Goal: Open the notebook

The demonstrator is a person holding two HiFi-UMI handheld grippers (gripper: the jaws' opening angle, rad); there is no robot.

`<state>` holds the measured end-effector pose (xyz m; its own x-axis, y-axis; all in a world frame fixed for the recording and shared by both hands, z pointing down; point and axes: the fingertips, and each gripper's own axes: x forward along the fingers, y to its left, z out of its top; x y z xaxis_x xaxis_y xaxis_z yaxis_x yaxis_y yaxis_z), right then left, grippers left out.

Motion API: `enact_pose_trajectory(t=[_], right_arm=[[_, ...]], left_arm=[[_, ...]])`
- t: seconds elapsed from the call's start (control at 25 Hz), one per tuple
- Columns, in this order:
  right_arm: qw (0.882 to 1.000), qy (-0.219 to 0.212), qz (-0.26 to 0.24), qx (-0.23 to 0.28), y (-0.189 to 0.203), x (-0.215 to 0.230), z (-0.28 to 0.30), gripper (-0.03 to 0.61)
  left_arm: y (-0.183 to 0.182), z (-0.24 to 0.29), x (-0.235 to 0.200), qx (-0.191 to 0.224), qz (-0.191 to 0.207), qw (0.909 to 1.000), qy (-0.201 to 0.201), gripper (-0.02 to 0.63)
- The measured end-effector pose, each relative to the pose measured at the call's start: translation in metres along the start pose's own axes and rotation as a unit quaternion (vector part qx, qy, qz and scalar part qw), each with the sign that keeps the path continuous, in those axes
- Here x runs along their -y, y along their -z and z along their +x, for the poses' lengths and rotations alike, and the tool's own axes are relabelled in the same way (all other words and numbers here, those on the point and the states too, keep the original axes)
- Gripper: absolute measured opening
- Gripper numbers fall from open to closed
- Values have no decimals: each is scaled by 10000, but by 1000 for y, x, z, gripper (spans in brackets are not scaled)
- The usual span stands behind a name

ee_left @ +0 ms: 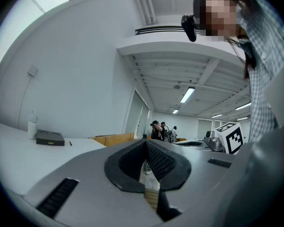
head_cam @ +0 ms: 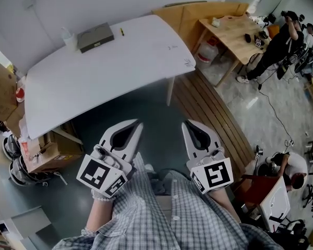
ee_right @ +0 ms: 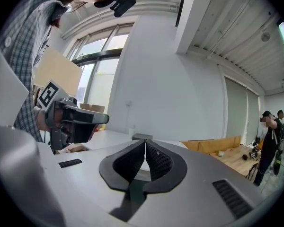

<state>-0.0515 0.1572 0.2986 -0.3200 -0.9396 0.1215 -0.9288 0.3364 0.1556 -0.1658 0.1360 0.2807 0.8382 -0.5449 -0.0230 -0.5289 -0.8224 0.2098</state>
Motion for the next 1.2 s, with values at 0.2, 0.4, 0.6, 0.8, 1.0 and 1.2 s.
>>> enact_pose_trajectory(t=[0.2, 0.4, 0.6, 0.8, 1.0, 1.2], right_arm=[[10000, 50, -18, -32, -1, -8, 11, 23], [9999, 77, -82, -109, 0, -9, 17, 23], [9998, 119, -68, -149, 3, -5, 18, 23], [9999, 83, -5, -137, 8, 6, 25, 23], [9999, 44, 33, -119, 11, 22, 37, 23], [9998, 27, 55, -181, 20, 51, 46, 23]], left_arm=[[-2, -9, -14, 12, -25, 10000, -16, 8], [1, -13, -23, 19, -106, 9999, -46, 8], [2, -10, -25, 14, -128, 9999, -17, 8], [1, 3, -25, 6, -75, 10000, -50, 8], [1, 21, -31, -42, -128, 9999, -74, 8], [0, 57, -33, -78, -122, 9999, -65, 8]])
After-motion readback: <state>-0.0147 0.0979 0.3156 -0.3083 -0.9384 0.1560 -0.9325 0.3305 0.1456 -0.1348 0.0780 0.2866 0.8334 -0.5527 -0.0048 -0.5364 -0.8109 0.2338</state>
